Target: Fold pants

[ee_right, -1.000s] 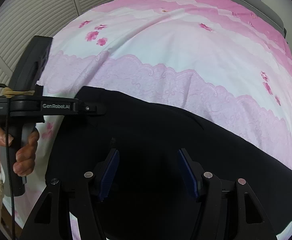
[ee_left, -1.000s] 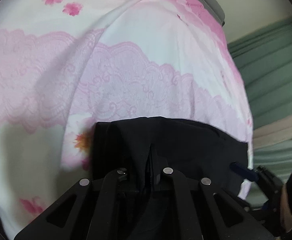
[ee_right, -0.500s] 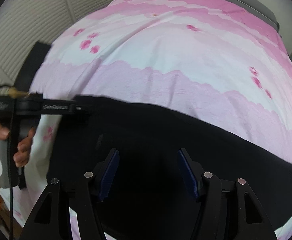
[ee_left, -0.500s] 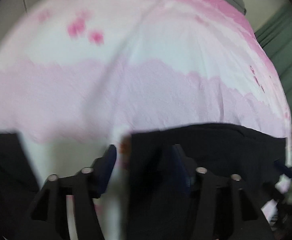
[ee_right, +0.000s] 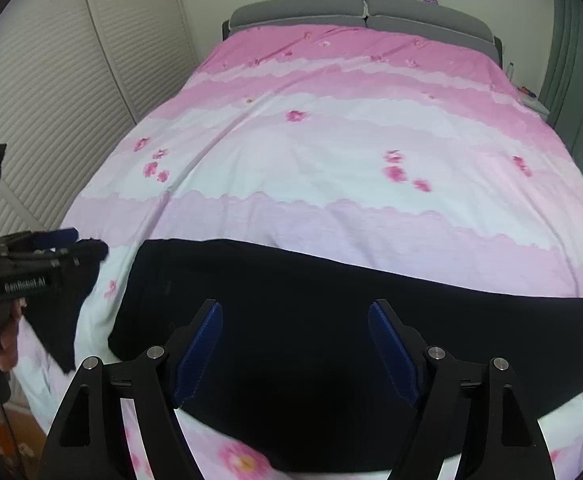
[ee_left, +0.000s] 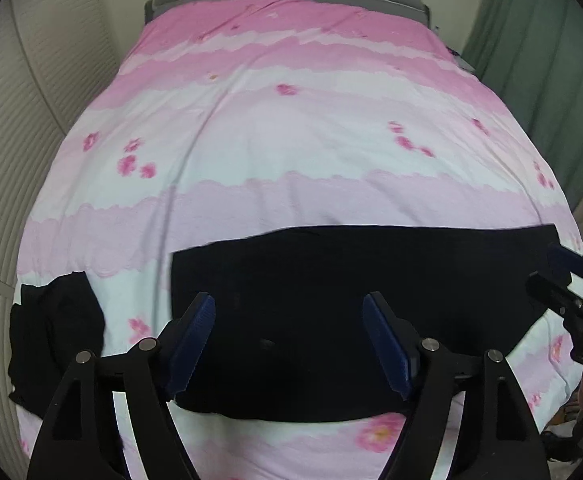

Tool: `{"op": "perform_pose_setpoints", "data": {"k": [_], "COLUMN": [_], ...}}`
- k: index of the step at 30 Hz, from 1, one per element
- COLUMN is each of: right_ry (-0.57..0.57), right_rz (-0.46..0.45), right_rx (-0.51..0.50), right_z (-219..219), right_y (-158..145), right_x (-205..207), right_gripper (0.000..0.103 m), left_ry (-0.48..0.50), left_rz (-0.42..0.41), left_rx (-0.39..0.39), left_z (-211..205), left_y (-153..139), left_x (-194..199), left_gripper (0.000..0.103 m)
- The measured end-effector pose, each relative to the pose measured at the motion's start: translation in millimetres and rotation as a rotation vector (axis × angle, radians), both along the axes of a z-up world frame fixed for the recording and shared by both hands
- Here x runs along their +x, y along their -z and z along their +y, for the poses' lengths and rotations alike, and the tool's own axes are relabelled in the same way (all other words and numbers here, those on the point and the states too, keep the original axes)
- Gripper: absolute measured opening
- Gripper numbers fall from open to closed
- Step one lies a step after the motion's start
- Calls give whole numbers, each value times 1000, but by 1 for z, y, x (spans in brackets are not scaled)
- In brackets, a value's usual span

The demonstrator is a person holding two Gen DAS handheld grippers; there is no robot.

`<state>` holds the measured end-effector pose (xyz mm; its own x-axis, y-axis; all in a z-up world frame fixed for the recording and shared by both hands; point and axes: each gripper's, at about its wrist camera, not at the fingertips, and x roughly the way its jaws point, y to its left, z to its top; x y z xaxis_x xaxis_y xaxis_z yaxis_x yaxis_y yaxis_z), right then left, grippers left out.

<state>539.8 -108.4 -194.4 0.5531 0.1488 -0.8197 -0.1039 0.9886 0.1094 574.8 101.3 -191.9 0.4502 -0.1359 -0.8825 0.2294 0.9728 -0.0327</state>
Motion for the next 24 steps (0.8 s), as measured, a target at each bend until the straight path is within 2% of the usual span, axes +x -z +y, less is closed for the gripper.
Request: {"op": "perform_pose_setpoints", "data": {"k": [3,7,11,14,18,20,24], "right_ry": [-26,-39,-42,-58,-90,-90,-56], "right_rz": [-22,-47,-61,-55,-57,-54,-43], "right_rx": [30,93,127,148,134,137,158], "right_z": [-39,-101,-173,-225,-289,-319,-382], "right_y": [-15,-27,-36,-38,-35,-33,-22], "right_x": [-24,-58,-91,-109,-127,-135,-141], "right_gripper": [77,77,77,77,77,77,77], "left_ry": [-39,-122,-184,-197,-203,-205,-199], "left_rz": [-36,-17,6,-18,-49,-49,-34], "left_rx": [19,-8,-1,3,6,31,31], "left_z": [-47,-101,-174,-235,-300,-338,-387], "left_y": [-16,-22,-24,-26,-24,-21,-15], "left_x": [-34,-71,-109,-132,-146,-148,-146], "left_gripper": [76,77,76,77,77,77,80]}}
